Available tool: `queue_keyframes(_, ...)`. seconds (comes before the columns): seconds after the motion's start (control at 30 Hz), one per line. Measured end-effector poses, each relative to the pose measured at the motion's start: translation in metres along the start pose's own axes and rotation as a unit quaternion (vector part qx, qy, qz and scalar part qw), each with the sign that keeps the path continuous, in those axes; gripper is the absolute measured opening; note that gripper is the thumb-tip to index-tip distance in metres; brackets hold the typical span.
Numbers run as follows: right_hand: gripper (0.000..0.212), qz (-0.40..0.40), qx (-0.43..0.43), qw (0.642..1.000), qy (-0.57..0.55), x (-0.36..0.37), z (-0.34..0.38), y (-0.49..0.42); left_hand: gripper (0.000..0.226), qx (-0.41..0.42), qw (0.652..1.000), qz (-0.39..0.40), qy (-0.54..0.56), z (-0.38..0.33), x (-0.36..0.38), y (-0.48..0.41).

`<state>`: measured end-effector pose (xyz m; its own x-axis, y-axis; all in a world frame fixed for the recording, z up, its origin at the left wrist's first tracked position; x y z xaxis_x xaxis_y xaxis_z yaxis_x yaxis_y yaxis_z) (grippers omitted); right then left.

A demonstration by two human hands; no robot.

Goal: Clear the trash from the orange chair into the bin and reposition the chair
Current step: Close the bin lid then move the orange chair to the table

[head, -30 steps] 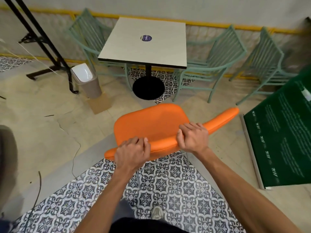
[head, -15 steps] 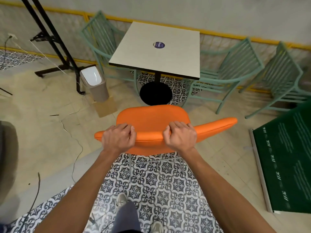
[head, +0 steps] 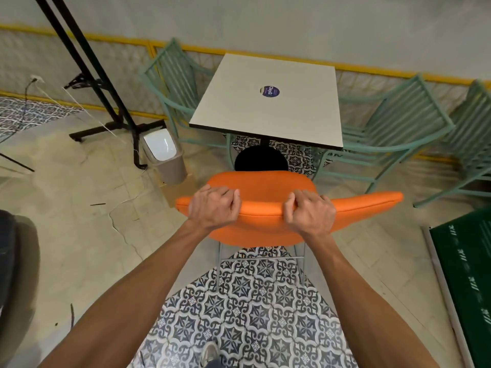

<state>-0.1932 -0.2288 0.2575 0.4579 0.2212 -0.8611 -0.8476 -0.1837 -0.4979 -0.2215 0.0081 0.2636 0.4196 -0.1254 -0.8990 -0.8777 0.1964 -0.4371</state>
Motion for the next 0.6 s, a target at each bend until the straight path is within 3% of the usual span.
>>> queue_keyframes(0.23, 0.044, 0.044, 0.045, 0.998, -0.004, 0.034, -0.021, -0.045, 0.036, 0.023, 0.999, 0.012, 0.021, 0.012, 0.023, -0.055)
queue_keyframes(0.6, 0.034, 0.071, 0.098, 0.993, -0.016, 0.067, -0.015, -0.105, 0.038, 0.039, 0.998, 0.030, 0.042, 0.054, 0.053, -0.118)
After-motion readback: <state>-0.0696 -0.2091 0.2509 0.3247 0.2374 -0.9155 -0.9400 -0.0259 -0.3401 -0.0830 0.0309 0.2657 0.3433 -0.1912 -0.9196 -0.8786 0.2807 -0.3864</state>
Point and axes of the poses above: each hand's wrist, its own y-axis away from the middle knuckle, its own x-axis out of the palm, z = x × y, the point moved 6 cm from there along -y, towards the middle knuckle, and after that the axes turned 10 degrees about z, right-handed, at the moved point
